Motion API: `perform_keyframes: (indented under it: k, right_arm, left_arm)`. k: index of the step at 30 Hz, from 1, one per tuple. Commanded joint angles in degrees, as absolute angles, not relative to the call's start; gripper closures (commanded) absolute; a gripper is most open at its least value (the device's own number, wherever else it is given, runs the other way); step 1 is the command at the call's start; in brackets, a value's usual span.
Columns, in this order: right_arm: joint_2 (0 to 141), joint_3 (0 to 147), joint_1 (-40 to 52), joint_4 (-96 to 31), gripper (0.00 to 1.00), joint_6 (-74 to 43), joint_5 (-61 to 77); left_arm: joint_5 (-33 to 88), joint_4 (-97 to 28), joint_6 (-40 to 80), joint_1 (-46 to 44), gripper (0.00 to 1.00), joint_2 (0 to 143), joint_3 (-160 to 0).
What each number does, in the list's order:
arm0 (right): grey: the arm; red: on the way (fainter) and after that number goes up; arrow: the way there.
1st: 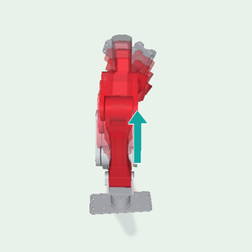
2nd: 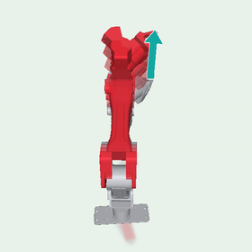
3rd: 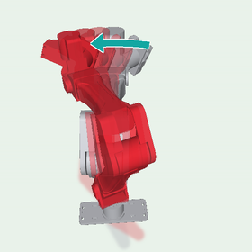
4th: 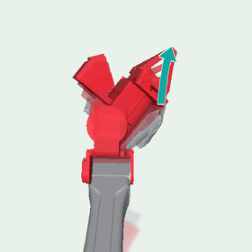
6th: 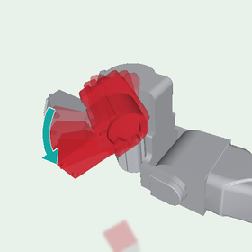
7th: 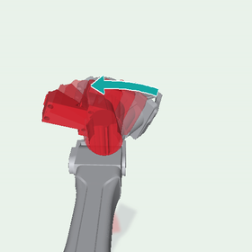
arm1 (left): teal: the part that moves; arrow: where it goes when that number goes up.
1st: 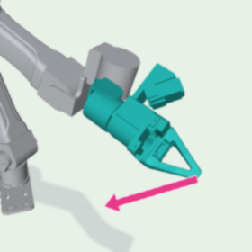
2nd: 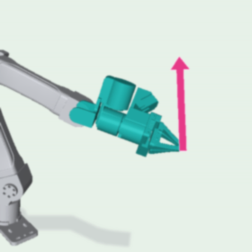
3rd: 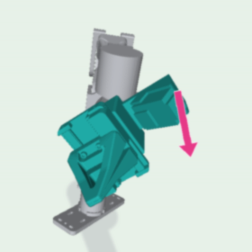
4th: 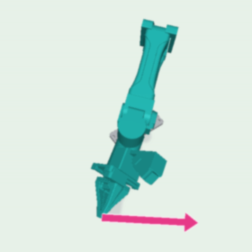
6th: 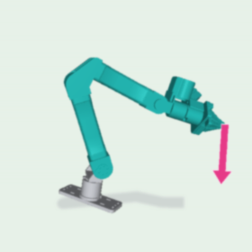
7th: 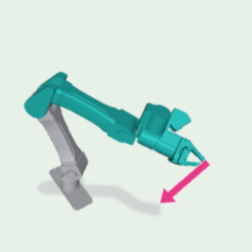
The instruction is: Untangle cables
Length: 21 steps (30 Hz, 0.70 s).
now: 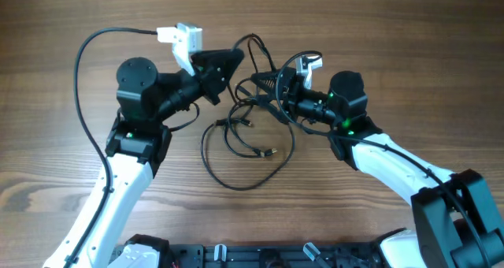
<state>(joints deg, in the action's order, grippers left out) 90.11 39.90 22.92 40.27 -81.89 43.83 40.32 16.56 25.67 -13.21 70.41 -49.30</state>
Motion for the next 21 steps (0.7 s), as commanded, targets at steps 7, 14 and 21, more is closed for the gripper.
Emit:
perform_keyframes:
  k: [7, 14, 21]
  right_arm:
    - [90.2, 40.4, 23.6, 28.5, 0.07, -82.4, 25.1]
    - [90.2, 40.4, 23.6, 26.2, 0.31, -82.5, 19.0]
    - [90.2, 40.4, 23.6, 25.8, 0.36, -82.5, 15.0]
  left_arm:
    - [40.4, 20.1, 24.4, -19.4, 0.96, 70.1, -49.8]
    - [40.4, 19.9, 24.4, -24.5, 0.96, 70.1, -49.8]
    - [40.4, 19.9, 24.4, -28.9, 0.96, 70.1, -49.8]
